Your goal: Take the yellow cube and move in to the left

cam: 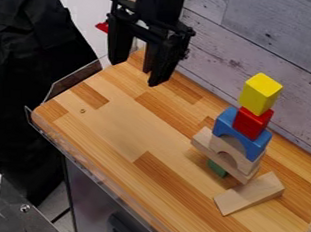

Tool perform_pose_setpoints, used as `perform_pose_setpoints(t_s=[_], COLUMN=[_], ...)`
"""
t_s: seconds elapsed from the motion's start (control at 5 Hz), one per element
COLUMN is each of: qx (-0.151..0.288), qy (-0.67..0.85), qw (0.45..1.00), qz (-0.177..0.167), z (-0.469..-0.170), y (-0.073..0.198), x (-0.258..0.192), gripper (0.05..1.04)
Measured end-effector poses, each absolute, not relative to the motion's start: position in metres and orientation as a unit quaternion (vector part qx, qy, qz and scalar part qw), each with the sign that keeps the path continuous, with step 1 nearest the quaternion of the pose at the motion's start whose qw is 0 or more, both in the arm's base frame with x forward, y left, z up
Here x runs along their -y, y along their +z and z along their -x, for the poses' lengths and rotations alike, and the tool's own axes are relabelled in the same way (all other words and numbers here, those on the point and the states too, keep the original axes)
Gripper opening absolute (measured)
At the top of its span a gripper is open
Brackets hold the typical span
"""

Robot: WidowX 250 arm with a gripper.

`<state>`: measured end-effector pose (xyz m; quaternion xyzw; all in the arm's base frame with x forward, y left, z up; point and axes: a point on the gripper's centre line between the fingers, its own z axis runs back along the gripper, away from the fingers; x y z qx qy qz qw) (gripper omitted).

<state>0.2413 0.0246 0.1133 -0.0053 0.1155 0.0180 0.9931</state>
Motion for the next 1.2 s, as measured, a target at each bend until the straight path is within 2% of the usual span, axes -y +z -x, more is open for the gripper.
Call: perform_pose_setpoints(t_s=[0.2, 0.4, 0.8, 1.0, 1.2], qx=[-0.130, -0.111, -0.048, -0.030, -0.034], qy=[0.019, 0.008, -0.039, -0.085, -0.133], qw=[0.991, 0.993, 0.997, 0.994, 0.990], qz=[0.009, 0.025, 0.050, 0.057, 0.042], z=[-0.239, -0.240, -0.232, -0.238, -0.245], y=[0.106, 0.109, 0.135, 0.153, 0.164], x=[-0.023, -0.016, 0.025, 0.054, 0.076], gripper=[0.999, 0.999, 0.999, 0.999, 0.999])
